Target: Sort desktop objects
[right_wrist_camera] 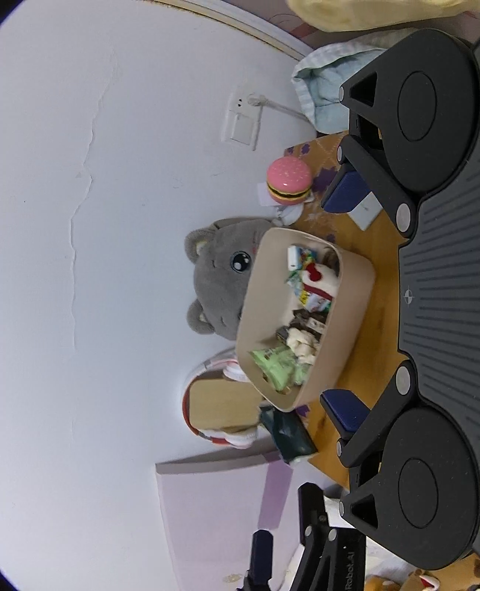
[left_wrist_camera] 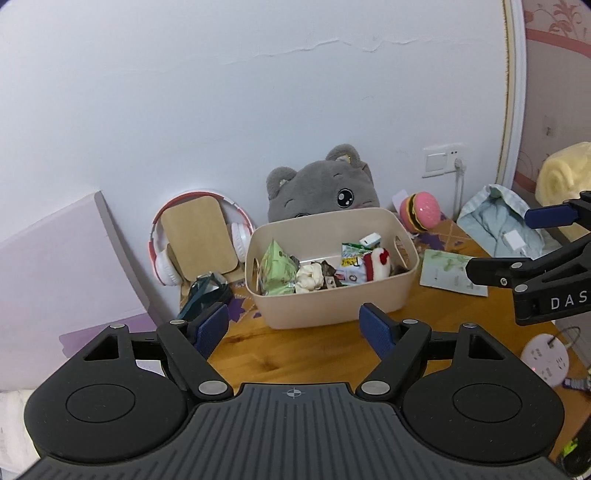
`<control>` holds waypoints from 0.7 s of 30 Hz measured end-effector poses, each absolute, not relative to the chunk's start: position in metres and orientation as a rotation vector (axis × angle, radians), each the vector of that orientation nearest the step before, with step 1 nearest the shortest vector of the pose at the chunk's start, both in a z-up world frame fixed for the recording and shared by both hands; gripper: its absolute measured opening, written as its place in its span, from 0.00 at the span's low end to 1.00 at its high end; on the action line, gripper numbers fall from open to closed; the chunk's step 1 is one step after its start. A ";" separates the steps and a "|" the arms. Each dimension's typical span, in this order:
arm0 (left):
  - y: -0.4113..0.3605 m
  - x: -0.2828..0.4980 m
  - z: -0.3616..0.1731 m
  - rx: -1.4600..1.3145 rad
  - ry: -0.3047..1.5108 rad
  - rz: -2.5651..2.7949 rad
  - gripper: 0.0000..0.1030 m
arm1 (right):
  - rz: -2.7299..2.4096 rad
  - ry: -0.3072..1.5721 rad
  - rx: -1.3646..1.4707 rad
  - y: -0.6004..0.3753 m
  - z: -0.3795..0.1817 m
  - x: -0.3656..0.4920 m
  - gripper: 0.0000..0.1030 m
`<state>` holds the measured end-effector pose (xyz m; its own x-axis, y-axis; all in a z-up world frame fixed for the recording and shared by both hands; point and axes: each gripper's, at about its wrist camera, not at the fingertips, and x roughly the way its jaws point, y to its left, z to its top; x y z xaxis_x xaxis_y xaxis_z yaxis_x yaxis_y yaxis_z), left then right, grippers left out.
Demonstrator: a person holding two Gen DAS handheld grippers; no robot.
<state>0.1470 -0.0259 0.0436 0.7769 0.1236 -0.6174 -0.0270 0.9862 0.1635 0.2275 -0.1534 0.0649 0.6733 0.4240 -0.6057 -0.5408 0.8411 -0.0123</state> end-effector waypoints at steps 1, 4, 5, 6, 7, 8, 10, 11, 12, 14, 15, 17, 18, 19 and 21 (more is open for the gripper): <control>-0.026 0.139 0.046 0.145 0.674 0.081 0.77 | 0.548 0.630 -0.195 -0.155 0.066 0.221 1.00; -0.028 0.119 0.052 0.141 0.673 0.074 0.77 | 0.550 0.620 -0.190 -0.160 0.072 0.203 1.00; -0.029 0.113 0.055 0.142 0.671 0.073 0.77 | 0.551 0.616 -0.191 -0.161 0.074 0.197 1.00; -0.030 0.107 0.057 0.142 0.670 0.073 0.77 | 0.550 0.612 -0.193 -0.163 0.076 0.191 1.00; -0.030 0.101 0.060 0.141 0.671 0.073 0.77 | 0.548 0.609 -0.196 -0.164 0.078 0.184 1.00; -0.030 0.096 0.062 0.139 0.675 0.073 0.77 | 0.546 0.607 -0.197 -0.166 0.080 0.179 1.00; -0.029 0.086 0.065 0.130 0.696 0.077 0.77 | 0.535 0.612 -0.189 -0.170 0.083 0.167 1.00; -0.028 0.081 0.066 0.124 0.704 0.079 0.77 | 0.533 0.615 -0.182 -0.173 0.085 0.163 1.00; -0.027 0.076 0.067 0.119 0.708 0.078 0.77 | 0.533 0.618 -0.174 -0.176 0.087 0.157 1.00; -0.026 0.065 0.067 0.118 0.715 0.075 0.77 | 0.517 0.618 -0.167 -0.182 0.090 0.147 1.00; -0.026 0.061 0.067 0.120 0.721 0.074 0.77 | 0.501 0.618 -0.167 -0.185 0.092 0.141 1.00; -0.026 0.051 0.064 0.121 0.735 0.072 0.77 | 0.485 0.622 -0.171 -0.191 0.092 0.131 1.00; -0.025 0.047 0.063 0.120 0.742 0.073 0.77 | 0.479 0.629 -0.173 -0.194 0.092 0.129 1.00; -0.025 0.043 0.062 0.120 0.747 0.075 0.77 | 0.473 0.640 -0.173 -0.197 0.092 0.124 1.00; -0.024 0.035 0.061 0.120 0.755 0.079 0.77 | 0.473 0.654 -0.166 -0.203 0.092 0.117 1.00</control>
